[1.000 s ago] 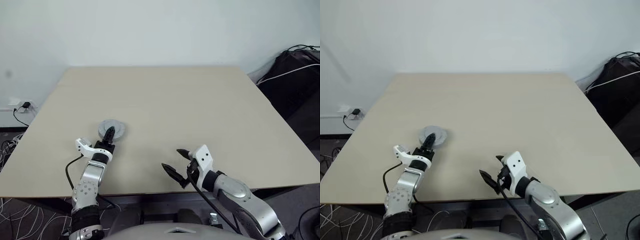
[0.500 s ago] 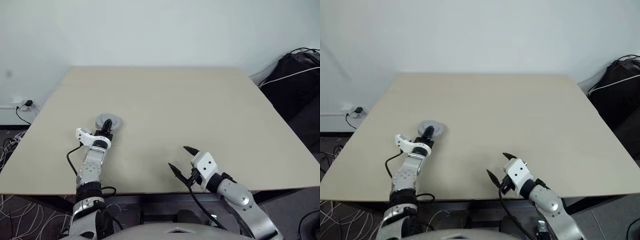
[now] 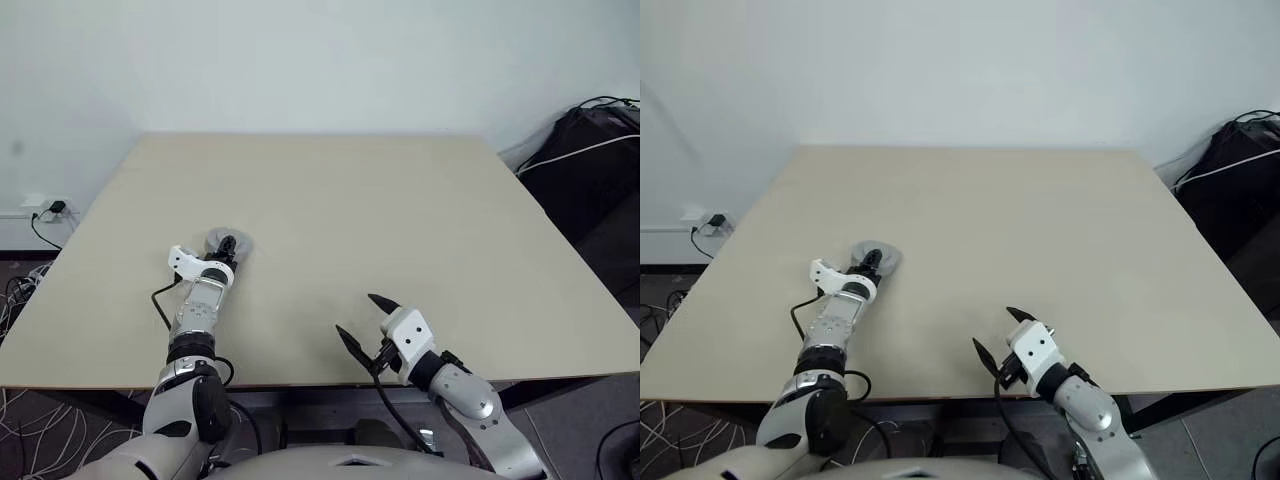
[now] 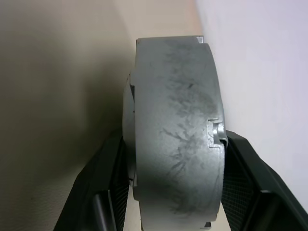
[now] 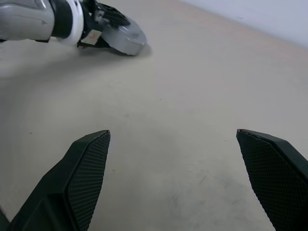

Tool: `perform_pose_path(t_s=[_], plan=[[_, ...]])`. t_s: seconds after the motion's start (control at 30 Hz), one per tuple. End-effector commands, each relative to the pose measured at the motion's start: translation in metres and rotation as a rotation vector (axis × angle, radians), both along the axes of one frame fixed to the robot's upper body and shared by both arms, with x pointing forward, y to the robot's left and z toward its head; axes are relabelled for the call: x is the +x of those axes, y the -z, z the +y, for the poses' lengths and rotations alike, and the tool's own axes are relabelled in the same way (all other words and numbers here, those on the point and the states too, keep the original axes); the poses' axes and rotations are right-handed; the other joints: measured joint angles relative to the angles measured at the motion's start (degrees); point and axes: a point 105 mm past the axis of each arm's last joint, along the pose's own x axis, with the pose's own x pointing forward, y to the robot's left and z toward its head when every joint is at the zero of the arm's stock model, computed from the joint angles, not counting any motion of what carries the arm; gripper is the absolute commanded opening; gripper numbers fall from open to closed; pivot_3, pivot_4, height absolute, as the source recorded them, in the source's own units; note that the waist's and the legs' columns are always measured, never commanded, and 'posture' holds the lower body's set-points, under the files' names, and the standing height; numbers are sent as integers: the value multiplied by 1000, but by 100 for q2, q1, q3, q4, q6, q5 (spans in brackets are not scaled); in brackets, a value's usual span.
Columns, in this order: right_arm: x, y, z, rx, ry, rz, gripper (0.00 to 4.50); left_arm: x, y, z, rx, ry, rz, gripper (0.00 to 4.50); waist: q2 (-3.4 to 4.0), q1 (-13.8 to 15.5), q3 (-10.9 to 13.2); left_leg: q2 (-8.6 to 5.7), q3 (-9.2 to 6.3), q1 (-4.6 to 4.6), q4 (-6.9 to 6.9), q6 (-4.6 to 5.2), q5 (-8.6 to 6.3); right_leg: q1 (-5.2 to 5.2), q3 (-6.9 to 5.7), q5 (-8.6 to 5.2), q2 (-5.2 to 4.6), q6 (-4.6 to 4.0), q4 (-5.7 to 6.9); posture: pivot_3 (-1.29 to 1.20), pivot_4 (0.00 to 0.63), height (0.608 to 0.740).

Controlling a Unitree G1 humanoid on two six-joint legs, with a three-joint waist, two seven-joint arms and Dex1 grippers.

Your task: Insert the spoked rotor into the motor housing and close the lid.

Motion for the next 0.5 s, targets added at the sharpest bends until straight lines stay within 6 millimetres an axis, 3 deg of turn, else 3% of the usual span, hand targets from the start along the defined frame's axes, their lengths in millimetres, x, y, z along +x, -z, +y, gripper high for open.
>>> perform_pose_path(t_s=[0.03, 0.27, 0.5], plan=[[4, -13, -1, 17, 6, -42, 4500, 13, -16, 0, 51, 23, -37, 2122, 1, -1, -1, 0, 0, 2, 0, -1, 1, 2, 0, 1, 0, -1, 1, 0, 0, 740], [6, -12, 3, 26, 4, -34, 4500, 4, -8, 3, 70, 47, -6, 4423, 10, -12, -17, 1, 0, 19, 0, -2, 3, 16, 1, 5, 0, -2, 1, 0, 0, 740], [9, -11, 5, 32, -4, -27, 4500, -17, 3, 12, 98, 82, 35, 4469, 25, -105, -41, 4, 1, 31, -1, -2, 2, 22, 6, 6, 1, -4, 2, 0, 0, 740]])
